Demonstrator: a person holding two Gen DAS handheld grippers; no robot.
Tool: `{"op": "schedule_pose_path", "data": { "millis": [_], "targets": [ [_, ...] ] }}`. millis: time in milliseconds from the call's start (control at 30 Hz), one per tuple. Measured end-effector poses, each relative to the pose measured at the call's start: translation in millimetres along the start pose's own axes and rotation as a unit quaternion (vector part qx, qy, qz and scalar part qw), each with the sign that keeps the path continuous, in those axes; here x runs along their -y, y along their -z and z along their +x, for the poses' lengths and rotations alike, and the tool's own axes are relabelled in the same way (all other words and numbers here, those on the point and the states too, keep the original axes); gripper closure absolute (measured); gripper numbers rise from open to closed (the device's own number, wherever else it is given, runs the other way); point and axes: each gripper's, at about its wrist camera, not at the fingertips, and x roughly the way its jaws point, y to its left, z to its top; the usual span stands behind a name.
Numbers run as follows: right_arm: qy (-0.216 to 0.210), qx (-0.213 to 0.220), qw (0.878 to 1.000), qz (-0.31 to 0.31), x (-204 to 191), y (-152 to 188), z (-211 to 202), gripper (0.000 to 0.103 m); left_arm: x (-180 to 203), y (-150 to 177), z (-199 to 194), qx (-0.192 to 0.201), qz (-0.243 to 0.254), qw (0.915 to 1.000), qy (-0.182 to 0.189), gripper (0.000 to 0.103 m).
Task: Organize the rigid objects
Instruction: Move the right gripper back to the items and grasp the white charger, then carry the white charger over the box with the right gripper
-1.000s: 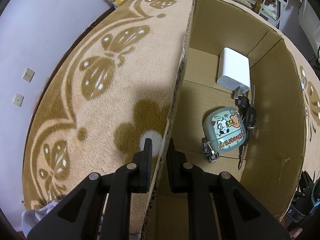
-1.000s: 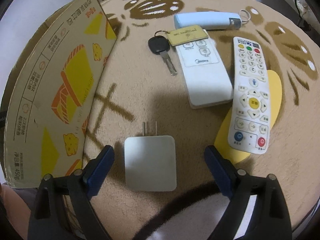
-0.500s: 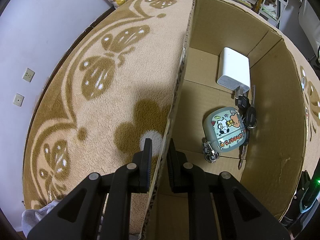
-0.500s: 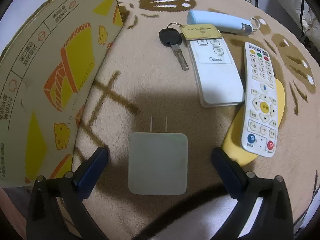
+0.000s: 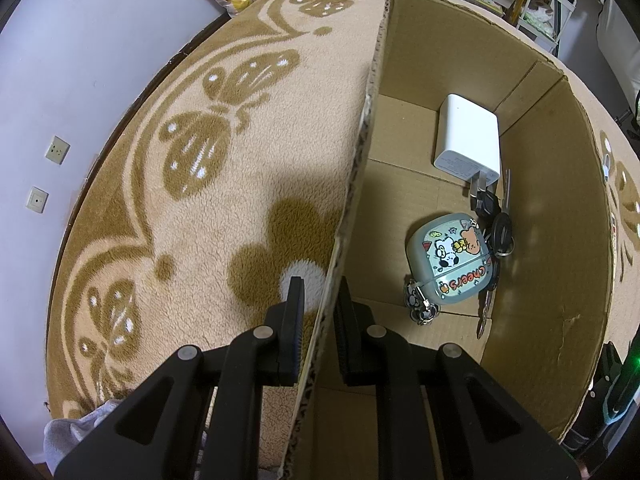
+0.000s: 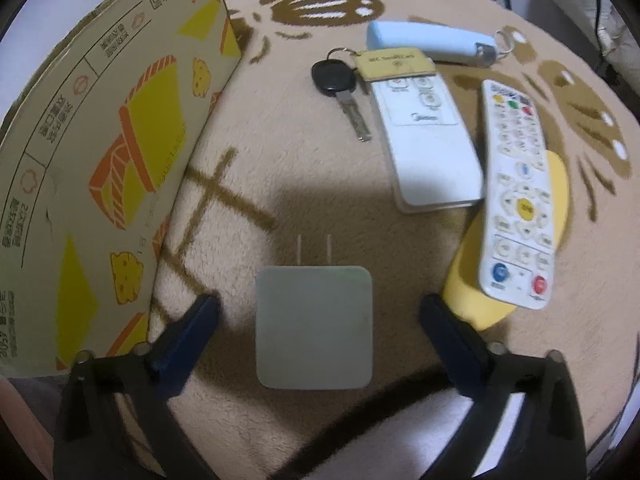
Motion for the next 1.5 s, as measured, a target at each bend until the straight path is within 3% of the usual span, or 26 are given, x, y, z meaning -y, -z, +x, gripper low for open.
{"op": "schedule_pose_path", "data": {
  "millis": [100, 200, 367, 967, 1500],
  "targets": [
    [0.022, 0.008, 1.0, 0.011, 0, 3, -5, 0.026, 0, 0, 0, 0.0, 0.0, 1.0, 0.0, 0.089],
    [0.026, 0.024, 0.999, 0.026, 3, 5, -11, 0.055, 0, 0, 0, -0.001, -0.001, 1.0, 0.001, 0.089],
    [0.023, 0.037, 0.999, 0.016, 1, 7, -12, 0.055, 0, 1, 0, -0.001, -0.001, 1.0, 0.001, 0.089],
    [-0.005, 0.084, 0.996, 0.02, 22, -56, -56, 0.055, -2, 2, -1, -0.002, -0.001, 1.0, 0.001, 0.089],
    [-0.029, 0.176, 0.984, -0.03, -34, -138, -108, 0.055, -1, 0, 0, -0.002, -0.001, 1.0, 0.002, 0.089]
  ]
}}
